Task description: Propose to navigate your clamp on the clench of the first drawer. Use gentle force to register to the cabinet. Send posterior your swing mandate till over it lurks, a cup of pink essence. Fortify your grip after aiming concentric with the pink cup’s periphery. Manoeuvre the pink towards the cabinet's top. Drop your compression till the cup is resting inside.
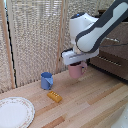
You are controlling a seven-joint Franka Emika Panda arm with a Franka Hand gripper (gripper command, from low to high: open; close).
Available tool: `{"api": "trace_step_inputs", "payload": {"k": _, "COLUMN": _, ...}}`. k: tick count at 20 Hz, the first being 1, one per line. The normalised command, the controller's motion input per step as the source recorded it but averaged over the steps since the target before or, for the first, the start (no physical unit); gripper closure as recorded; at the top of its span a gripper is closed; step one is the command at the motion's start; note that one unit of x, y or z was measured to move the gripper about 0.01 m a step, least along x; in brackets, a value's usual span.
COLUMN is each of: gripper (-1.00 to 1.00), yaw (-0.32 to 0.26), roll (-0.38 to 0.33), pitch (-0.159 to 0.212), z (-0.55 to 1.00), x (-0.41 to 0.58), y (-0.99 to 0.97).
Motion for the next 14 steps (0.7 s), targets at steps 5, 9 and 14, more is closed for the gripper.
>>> {"api": "trace_step_inputs", "payload": {"k": 5, "gripper": 1.00, "yaw": -0.299, "roll": -0.006, "pitch": 0.000, "z": 0.65, "x": 0.090, "y": 0.09}}
{"api": "trace_step_inputs", "payload": {"k": 9, "gripper": 1.00, "yaw": -0.314, "roll": -0.041, "pitch": 0.000, "z": 0.70, "x": 0.050, "y": 0.08}}
{"api": "trace_step_inputs", "payload": {"k": 14, "gripper": 1.00, "yaw": -0.272, "roll": -0.010, "pitch": 0.000, "z": 0.63, "x": 0.172, "y": 0.14}}
